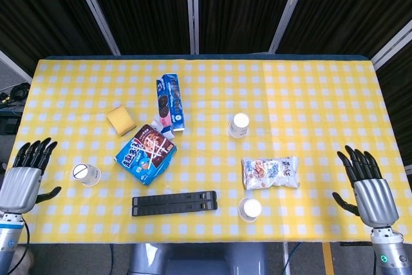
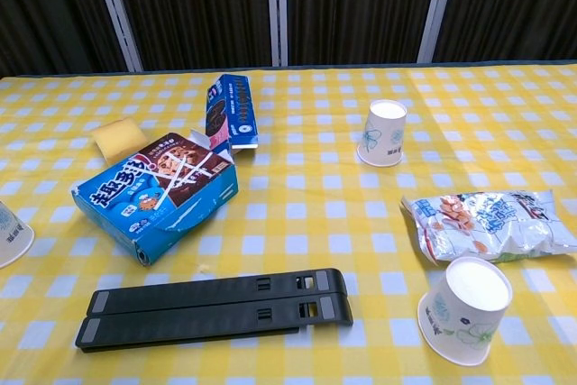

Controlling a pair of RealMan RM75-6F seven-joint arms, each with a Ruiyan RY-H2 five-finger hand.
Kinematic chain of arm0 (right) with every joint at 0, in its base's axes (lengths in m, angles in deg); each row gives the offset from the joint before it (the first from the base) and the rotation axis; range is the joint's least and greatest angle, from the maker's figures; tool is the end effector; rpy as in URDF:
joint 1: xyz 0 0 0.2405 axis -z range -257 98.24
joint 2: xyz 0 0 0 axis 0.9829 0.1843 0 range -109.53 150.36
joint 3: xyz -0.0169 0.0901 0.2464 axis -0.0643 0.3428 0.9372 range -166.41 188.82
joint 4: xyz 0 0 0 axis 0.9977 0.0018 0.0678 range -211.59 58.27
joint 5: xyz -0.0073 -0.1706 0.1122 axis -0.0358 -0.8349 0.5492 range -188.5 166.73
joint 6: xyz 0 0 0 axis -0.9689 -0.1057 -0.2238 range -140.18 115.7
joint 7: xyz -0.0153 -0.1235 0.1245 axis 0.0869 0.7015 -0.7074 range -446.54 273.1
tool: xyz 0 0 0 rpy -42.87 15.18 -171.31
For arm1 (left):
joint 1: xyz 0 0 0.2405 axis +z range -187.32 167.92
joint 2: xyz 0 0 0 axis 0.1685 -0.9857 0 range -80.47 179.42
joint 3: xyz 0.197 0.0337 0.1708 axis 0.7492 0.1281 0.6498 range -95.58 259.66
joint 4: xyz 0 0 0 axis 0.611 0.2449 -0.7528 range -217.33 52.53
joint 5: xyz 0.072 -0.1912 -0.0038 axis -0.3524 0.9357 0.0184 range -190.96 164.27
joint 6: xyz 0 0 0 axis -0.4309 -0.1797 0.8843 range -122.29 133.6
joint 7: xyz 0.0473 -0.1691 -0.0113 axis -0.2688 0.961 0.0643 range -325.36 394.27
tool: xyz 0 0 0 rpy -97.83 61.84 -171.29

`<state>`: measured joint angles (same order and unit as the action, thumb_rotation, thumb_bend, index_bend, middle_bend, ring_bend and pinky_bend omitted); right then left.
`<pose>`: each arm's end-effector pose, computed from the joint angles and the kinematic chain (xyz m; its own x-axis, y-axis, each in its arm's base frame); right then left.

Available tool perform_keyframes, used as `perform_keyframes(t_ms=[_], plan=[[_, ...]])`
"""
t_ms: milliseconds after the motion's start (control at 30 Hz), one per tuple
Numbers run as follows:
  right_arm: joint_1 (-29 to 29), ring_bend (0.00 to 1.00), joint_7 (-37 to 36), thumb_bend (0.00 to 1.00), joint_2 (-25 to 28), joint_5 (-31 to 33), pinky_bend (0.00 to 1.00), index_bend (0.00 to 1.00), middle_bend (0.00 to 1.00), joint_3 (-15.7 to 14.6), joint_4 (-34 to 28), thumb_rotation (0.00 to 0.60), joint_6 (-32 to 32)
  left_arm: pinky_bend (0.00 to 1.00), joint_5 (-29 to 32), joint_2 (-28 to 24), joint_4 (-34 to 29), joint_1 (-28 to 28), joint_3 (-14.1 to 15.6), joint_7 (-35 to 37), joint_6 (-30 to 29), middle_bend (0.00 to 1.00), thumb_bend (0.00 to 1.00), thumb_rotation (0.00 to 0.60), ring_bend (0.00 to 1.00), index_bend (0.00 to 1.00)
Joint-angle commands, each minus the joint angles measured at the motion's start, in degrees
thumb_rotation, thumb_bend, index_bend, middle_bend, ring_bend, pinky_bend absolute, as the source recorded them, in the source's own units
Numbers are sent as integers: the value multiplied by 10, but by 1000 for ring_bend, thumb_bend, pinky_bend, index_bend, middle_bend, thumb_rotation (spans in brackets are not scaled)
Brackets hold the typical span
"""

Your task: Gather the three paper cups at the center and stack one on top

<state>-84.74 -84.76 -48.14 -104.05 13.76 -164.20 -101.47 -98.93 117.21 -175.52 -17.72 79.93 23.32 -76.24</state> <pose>-0.2979 -0.2135 0.1513 0.4316 0.0737 0.8990 -0.8887 -0.1358 0.4378 -0.3000 0.2261 0.1341 0.5038 0.0467 0.8626 0.8631 -0.0677 -0.5004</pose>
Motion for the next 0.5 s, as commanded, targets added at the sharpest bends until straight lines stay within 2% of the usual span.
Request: perform_keyframes(t_ms=[33, 200, 500], plan=[[0, 0, -2, 102, 0, 1, 0, 0, 0, 0, 0, 600, 1, 0, 14, -4, 3, -9, 4, -8, 29, 0, 99, 600, 0, 46], [1, 0, -7, 103, 2, 2, 0, 0, 0, 1, -1, 600, -1, 0, 41, -7, 3, -23, 5, -18, 72, 0, 180, 600, 0, 116], [0, 0, -5, 103, 0, 2, 0, 0, 0, 0, 1, 600, 2, 0, 80, 11, 18, -55, 0, -27, 142, 0, 181, 600, 0, 182]])
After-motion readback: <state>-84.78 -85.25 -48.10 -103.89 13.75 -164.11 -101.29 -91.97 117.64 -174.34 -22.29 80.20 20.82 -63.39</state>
